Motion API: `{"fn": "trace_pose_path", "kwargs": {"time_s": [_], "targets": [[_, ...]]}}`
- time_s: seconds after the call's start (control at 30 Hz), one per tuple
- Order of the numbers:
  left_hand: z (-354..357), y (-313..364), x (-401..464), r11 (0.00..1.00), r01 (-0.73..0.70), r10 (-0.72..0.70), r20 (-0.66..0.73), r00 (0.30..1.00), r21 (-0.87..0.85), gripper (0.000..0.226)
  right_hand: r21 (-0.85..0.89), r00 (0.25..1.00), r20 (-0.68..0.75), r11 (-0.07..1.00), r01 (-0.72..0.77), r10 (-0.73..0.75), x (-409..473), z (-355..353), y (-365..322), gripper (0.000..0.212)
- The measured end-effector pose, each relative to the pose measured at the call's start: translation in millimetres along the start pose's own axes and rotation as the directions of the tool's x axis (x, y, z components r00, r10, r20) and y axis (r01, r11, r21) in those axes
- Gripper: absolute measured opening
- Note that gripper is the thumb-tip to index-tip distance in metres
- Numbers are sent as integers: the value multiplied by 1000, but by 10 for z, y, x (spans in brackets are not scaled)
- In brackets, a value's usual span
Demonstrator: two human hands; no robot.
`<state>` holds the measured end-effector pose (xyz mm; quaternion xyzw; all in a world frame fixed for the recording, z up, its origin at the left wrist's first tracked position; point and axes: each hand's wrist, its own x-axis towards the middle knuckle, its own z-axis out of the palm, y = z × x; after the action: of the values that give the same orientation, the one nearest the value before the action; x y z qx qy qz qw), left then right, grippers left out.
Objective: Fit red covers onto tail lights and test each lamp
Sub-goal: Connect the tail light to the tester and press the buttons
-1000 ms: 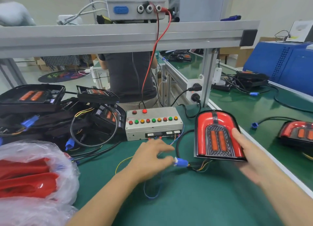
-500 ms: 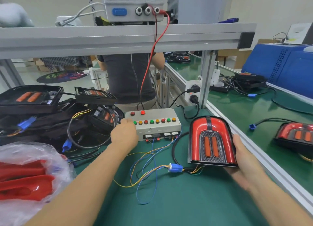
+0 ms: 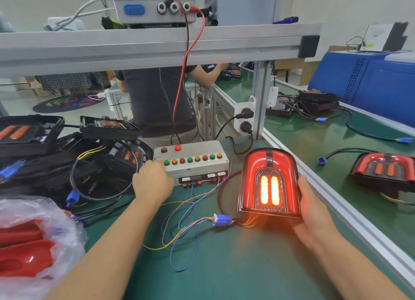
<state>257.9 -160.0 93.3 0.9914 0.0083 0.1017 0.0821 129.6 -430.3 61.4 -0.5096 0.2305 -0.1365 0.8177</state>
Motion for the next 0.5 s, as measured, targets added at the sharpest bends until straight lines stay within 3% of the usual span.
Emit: {"fn": "trace_pose_path", "kwargs": {"time_s": [0.37, 0.5], "targets": [[-21, 5, -5, 997, 49, -47, 31, 998, -57, 32, 1, 999, 10, 999, 35, -35, -24, 25, 6, 40], [-45, 100, -52, 995, 62, -59, -33, 998, 81, 43, -19, 999, 17, 999, 40, -40, -36, 28, 4, 42]]}}
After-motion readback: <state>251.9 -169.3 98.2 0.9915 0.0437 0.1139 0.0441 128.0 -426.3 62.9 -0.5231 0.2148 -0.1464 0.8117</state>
